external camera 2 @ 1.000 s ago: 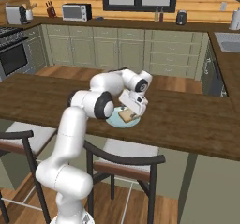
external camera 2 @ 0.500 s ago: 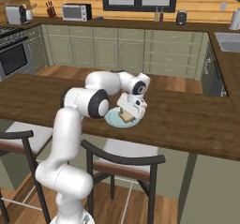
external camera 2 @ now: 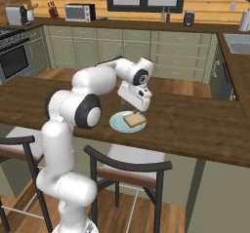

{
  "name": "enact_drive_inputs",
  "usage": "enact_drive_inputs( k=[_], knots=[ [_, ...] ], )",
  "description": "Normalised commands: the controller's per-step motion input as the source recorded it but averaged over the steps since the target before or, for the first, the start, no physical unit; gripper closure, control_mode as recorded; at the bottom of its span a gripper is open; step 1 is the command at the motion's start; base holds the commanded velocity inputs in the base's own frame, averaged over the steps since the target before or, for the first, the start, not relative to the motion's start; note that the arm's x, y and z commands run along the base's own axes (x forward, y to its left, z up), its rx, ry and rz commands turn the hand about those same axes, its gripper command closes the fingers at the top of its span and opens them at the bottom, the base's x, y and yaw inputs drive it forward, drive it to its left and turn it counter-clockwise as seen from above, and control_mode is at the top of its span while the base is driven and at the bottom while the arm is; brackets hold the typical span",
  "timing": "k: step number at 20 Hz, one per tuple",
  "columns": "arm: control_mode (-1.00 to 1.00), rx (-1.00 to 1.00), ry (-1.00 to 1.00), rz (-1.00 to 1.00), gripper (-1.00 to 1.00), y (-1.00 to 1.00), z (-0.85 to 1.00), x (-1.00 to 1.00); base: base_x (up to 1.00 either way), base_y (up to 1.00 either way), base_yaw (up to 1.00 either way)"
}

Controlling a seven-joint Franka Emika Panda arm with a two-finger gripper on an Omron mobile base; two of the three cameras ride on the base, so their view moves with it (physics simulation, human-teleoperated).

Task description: Start the toaster. Once the lever pops up, take the bread to the plate on the dining counter.

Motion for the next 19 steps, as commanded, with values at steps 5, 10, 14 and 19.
enact_drive_inputs(
  k=[5, 10, 14, 19],
  knots=[
    [-1.0, -0.33, -0.39, 0.26, -1.0, 1.0, 0.15, -1.0, 0.0, 0.0, 0.0],
    [-1.0, -0.31, -0.19, 0.25, -1.0, 0.94, 0.63, -0.8, 0.0, 0.0, 0.0],
    [-1.0, -0.23, -0.14, 0.21, -1.0, 0.85, 0.61, -0.87, 0.0, 0.0, 0.0],
    [-1.0, -0.17, -0.13, 0.16, -1.0, 0.73, 0.24, -0.91, 0.0, 0.0, 0.0]
  ],
)
